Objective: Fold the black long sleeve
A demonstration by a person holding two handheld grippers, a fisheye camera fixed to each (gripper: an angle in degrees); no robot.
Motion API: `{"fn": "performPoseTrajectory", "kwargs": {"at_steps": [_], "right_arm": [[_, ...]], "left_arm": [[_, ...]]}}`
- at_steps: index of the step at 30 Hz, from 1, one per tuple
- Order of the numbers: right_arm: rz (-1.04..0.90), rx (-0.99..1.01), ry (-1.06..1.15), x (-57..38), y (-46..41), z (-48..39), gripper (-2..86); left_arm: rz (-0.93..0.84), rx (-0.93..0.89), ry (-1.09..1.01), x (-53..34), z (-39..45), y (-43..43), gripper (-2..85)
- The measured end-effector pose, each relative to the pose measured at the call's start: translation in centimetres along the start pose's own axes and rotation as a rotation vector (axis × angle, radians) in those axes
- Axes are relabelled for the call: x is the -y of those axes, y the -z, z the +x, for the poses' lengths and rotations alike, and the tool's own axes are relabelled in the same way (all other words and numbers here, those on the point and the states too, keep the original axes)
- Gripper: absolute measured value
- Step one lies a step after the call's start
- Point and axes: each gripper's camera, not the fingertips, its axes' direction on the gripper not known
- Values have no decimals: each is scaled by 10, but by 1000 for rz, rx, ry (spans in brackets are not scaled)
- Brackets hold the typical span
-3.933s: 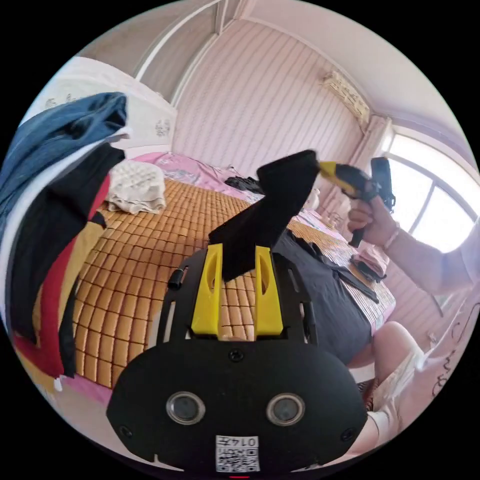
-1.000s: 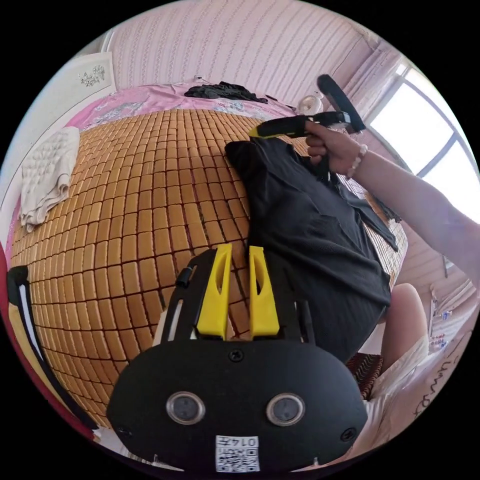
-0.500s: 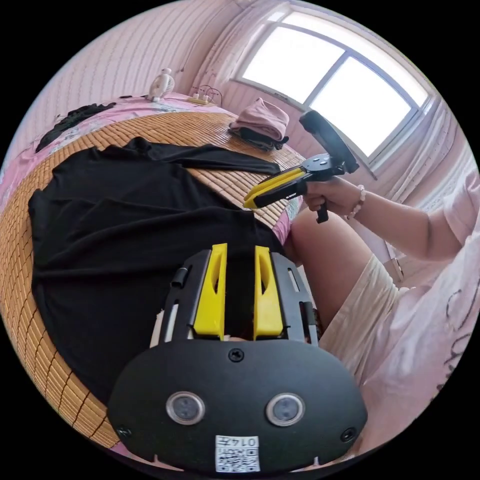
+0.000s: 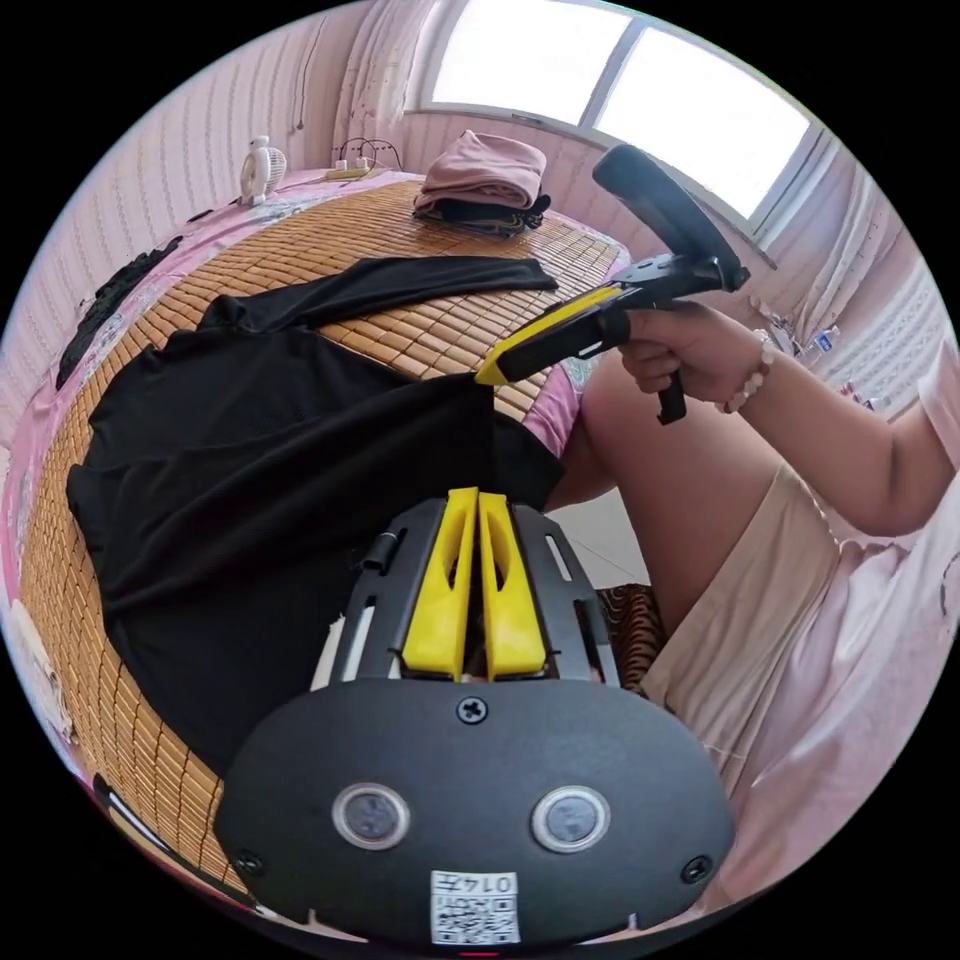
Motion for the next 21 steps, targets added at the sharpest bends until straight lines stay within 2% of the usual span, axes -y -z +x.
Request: {"fn": "performPoseTrajectory", "kwargs": {"at_steps": [4, 6, 10, 14, 18, 21], "right_arm": [[-8, 21, -15, 9, 1, 11, 6], [-22, 11, -27, 10, 0, 15, 6], [-38, 32, -27, 13, 15, 19, 6], [-120, 66, 10, 17, 32, 14, 6], [-267, 29, 13, 23, 14, 17, 11], [-249, 15, 37, 25, 27, 14, 20]], "left_arm": [[-29, 20, 20, 22, 15, -31, 77], [-116, 70, -5, 32, 22, -55, 74], [-136, 139, -89, 37, 37, -49, 26], [-80, 42, -124, 29, 46, -11, 25], [-150, -33, -60, 22, 29, -30, 42], [-179, -108, -9, 18, 16, -41, 60]]}}
